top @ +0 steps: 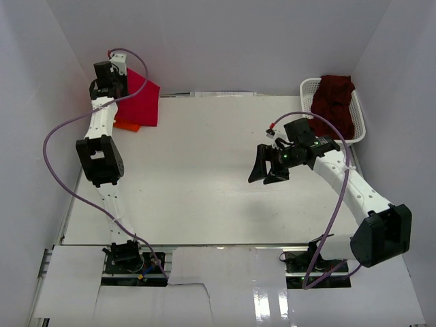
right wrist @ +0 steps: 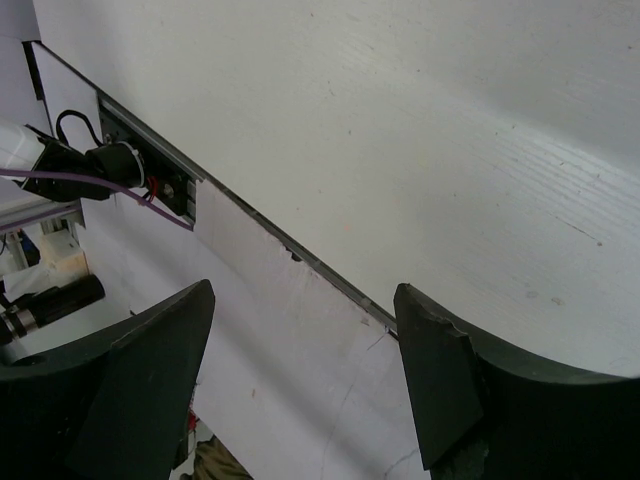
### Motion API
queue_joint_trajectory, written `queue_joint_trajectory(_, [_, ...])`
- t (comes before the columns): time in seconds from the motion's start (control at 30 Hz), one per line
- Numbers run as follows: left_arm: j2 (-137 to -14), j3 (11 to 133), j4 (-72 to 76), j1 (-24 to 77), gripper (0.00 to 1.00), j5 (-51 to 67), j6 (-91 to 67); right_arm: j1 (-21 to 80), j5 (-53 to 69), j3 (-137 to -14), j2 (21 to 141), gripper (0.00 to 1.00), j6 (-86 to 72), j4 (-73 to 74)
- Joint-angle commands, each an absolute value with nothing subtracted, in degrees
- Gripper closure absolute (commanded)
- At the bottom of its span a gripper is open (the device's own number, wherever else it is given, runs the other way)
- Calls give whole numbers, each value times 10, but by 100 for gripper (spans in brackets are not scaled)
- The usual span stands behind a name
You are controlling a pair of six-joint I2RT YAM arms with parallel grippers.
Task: Fold and stack the t-shirts
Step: Put the neatly folded tshirt into the corner of the board with the left arm
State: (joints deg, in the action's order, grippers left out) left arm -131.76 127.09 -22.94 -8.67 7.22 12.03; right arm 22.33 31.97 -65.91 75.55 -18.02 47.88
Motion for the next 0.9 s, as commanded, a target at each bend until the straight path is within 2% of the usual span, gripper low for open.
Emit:
queue_joint_trajectory(0.0, [-1297, 1229, -161, -94, 100, 51, 127, 234, 316, -689, 762, 21, -196, 468])
queue_joint_trajectory(0.6, [-1343, 1131, 80, -94, 100, -88, 195, 268, 323, -695, 832, 22, -228, 429])
queue_joint_trajectory(0.87, [-1370, 1161, 87, -104, 100, -149, 193, 282, 328, -700, 854, 22, -238, 419])
